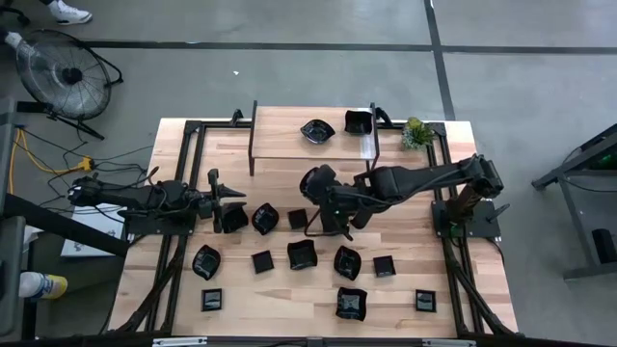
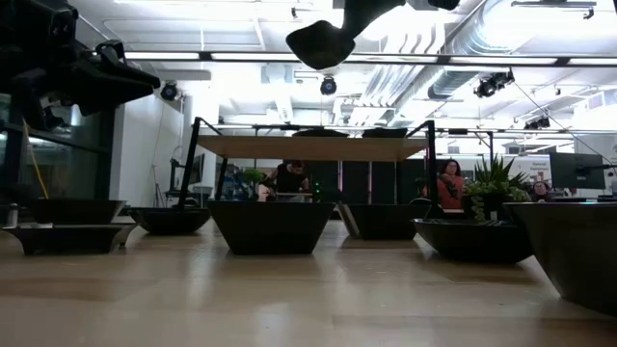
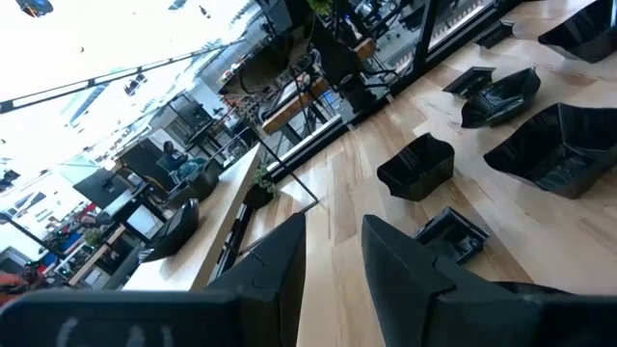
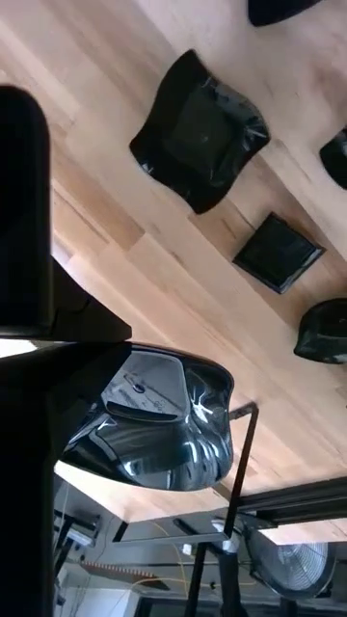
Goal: Pick & Place Mini shaped plates
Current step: Stack the leaf-shaped plate on top of the other leaf-shaped plate on the shelf
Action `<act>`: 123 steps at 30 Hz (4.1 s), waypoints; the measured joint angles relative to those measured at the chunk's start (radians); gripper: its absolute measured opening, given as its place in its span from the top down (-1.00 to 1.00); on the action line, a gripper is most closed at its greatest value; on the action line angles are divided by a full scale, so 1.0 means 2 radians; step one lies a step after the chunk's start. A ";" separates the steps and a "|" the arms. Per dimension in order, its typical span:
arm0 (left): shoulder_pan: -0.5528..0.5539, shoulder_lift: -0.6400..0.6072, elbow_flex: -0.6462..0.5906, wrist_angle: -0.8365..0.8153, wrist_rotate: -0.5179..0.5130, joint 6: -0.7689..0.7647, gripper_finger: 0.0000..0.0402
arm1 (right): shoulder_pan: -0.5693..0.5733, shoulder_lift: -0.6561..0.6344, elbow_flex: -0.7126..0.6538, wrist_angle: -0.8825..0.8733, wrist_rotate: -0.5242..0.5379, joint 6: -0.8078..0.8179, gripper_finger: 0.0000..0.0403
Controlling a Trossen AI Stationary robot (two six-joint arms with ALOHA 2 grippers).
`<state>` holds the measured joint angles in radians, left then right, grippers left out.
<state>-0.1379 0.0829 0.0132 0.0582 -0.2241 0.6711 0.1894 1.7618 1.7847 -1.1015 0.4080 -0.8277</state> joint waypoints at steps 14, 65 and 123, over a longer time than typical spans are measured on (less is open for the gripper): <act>0.000 0.032 0.022 0.033 0.019 0.107 0.49 | 0.037 0.051 0.000 0.013 0.000 -0.001 1.00; 0.000 0.547 0.335 0.012 0.122 0.214 0.02 | 0.022 0.052 0.000 0.074 -0.154 -0.022 1.00; 0.000 0.550 0.367 0.034 -0.074 0.201 1.00 | 0.011 -0.008 0.001 -0.102 0.095 0.485 0.12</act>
<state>-0.1379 1.1835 0.7481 0.1265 -0.3713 1.0729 0.2124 1.7462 1.7859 -1.3054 0.5982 0.1431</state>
